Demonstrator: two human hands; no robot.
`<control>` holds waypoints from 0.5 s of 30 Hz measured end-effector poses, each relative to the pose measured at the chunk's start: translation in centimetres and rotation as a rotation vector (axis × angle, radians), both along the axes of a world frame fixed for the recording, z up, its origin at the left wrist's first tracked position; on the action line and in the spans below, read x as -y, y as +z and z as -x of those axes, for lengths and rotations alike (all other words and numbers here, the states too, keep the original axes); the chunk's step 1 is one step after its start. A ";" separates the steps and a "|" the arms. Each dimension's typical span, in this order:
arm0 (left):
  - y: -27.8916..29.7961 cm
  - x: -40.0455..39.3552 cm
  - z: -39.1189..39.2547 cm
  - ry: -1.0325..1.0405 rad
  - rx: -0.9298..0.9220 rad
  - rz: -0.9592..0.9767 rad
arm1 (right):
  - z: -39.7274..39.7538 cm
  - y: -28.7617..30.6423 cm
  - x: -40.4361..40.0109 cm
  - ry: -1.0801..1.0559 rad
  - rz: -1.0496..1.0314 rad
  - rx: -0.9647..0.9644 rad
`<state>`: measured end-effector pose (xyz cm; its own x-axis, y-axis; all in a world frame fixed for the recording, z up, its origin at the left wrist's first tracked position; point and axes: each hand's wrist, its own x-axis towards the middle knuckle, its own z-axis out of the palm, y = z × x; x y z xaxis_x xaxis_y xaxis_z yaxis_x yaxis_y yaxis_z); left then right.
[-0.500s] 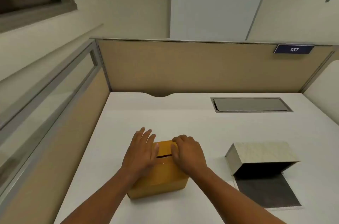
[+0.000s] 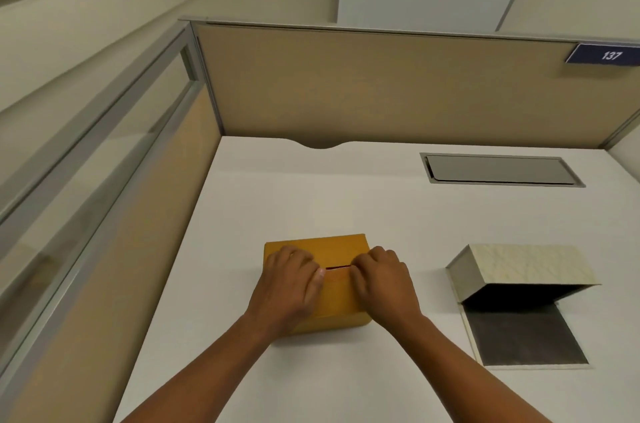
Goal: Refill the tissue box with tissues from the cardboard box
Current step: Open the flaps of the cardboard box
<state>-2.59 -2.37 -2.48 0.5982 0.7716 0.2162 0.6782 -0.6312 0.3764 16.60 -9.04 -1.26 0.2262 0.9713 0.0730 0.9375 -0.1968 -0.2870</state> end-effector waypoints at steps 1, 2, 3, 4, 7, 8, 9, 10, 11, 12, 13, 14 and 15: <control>0.2 0.2 0.0 -0.006 -0.003 0.014 | 0.0 -0.1 0.2 0.007 -0.008 -0.012; 0.2 0.4 0.0 -0.007 0.006 0.009 | -0.1 0.0 0.4 0.014 -0.011 -0.021; 0.4 0.6 -0.1 -0.006 0.017 0.005 | -0.2 0.0 0.6 0.021 -0.015 -0.036; 0.6 0.7 -0.1 -0.002 0.028 -0.005 | -0.2 0.1 0.9 0.026 -0.016 -0.053; 1.5 1.4 0.0 -0.001 0.039 -0.046 | -0.6 0.4 1.9 0.061 -0.047 -0.109; 1.9 1.8 0.1 -0.002 0.037 -0.056 | -0.8 0.6 2.3 0.077 -0.063 -0.135; 2.5 2.2 0.1 0.002 0.026 -0.041 | -0.9 0.7 2.6 0.094 -0.078 -0.162; 3.1 2.6 0.1 0.010 0.001 0.001 | -1.0 0.8 2.9 0.115 -0.087 -0.186; 3.6 2.9 0.1 0.021 -0.045 0.073 | -1.0 0.9 3.3 0.136 -0.092 -0.208; 3.9 3.2 0.1 0.034 -0.100 0.153 | -1.1 0.9 3.7 0.154 -0.095 -0.232; 4.3 3.4 0.2 0.050 -0.152 0.228 | -1.1 1.0 4.2 0.168 -0.094 -0.263; 4.7 3.7 0.2 0.060 -0.194 0.293 | -1.1 1.0 4.6 0.178 -0.090 -0.295; 5.0 3.8 0.2 0.066 -0.225 0.349 | -1.0 1.1 5.2 0.191 -0.085 -0.323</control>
<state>-2.82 -6.18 2.50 0.5475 0.8138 -0.1951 0.8025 -0.4445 0.3980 17.62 -14.21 -0.13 0.0663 0.9918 0.1092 0.8139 0.0096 -0.5810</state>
